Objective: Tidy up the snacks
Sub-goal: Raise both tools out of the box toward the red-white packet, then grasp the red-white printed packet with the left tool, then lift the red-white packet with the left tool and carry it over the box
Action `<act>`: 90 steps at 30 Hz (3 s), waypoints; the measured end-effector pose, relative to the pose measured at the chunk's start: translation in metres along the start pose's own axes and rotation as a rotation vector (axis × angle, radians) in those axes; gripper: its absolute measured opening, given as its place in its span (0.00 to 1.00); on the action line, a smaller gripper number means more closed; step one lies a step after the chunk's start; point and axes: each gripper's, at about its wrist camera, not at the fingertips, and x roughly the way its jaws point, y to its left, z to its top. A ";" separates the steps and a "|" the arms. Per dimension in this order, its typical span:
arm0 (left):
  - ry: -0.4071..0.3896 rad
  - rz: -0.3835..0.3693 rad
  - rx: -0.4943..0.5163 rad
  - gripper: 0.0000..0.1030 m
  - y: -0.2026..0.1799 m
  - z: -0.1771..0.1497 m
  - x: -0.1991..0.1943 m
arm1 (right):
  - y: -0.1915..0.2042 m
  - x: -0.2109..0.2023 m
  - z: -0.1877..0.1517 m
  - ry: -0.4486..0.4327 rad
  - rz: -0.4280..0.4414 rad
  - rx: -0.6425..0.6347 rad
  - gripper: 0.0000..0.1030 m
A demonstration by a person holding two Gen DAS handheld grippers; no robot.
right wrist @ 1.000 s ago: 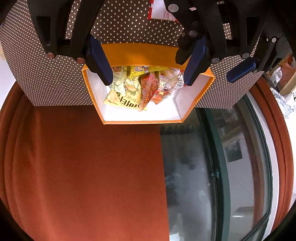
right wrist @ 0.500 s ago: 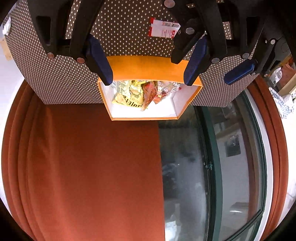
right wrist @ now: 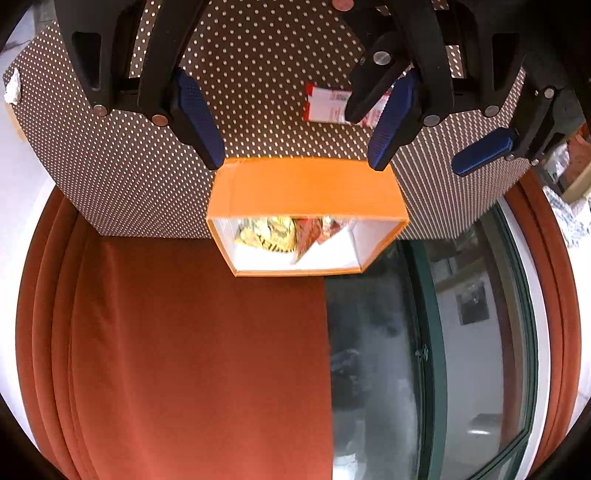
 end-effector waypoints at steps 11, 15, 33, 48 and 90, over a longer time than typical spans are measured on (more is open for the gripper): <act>0.153 0.012 0.031 0.91 0.009 -0.046 0.059 | -0.006 0.051 -0.049 0.156 0.014 0.082 0.84; 0.200 0.011 0.013 0.91 0.010 -0.060 0.079 | -0.005 0.068 -0.066 0.200 0.008 0.080 0.85; 0.303 0.049 0.108 0.92 0.008 -0.064 0.145 | -0.021 0.131 -0.089 0.331 -0.009 0.115 0.85; 0.327 0.024 0.173 0.92 0.001 -0.026 0.198 | -0.038 0.171 -0.066 0.328 -0.027 0.182 0.85; 0.300 -0.027 -0.110 0.42 0.016 -0.058 0.134 | -0.044 0.155 -0.083 0.390 -0.034 0.223 0.94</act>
